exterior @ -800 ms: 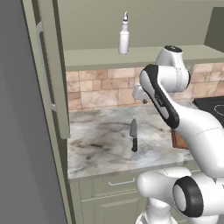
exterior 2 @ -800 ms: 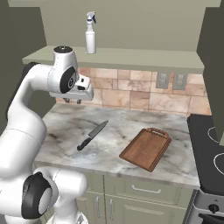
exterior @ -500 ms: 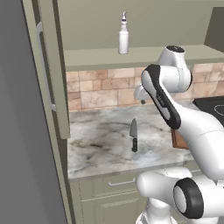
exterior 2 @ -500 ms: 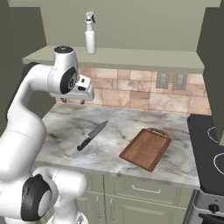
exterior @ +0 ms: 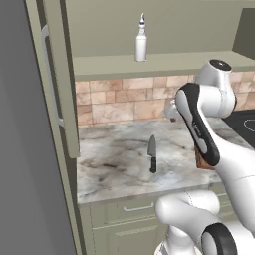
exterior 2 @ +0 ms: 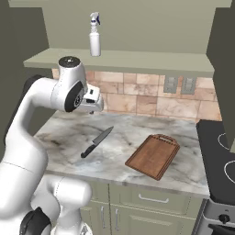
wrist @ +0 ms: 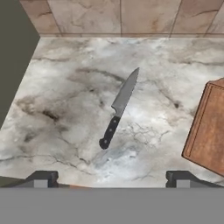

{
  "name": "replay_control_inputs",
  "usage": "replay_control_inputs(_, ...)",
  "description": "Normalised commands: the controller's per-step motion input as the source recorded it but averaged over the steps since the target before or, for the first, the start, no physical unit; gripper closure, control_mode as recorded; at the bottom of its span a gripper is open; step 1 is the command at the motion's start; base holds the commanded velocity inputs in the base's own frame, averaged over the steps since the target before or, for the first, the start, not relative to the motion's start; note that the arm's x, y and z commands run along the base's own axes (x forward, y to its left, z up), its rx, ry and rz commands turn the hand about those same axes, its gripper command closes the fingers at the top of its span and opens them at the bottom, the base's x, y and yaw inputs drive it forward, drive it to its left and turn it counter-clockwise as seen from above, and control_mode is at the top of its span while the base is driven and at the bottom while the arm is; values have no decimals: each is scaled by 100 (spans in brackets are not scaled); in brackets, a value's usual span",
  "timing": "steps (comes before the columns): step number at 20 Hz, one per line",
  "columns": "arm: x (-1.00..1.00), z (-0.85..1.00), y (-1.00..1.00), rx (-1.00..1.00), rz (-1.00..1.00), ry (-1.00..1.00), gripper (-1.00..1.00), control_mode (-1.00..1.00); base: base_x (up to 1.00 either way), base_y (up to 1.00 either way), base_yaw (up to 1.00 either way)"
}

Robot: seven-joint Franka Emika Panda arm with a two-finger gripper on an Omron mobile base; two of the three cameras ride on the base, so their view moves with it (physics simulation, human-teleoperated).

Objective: Move the cutting board and knife to the sink. Then move spray from the cabinet to the counter.

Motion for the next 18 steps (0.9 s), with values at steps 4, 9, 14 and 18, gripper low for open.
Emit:
replay_control_inputs(4,-7,-7,-33,0,0,-5,-100,-100,0,0,0)
replay_control_inputs(9,4,-11,-39,0,0,0,-100,-100,0,0,0)
replay_control_inputs(14,22,-16,-40,-2,0,3,-100,-100,0,0,0)
replay_control_inputs(18,29,-23,-39,-8,0,3,-100,-100,0,0,0)
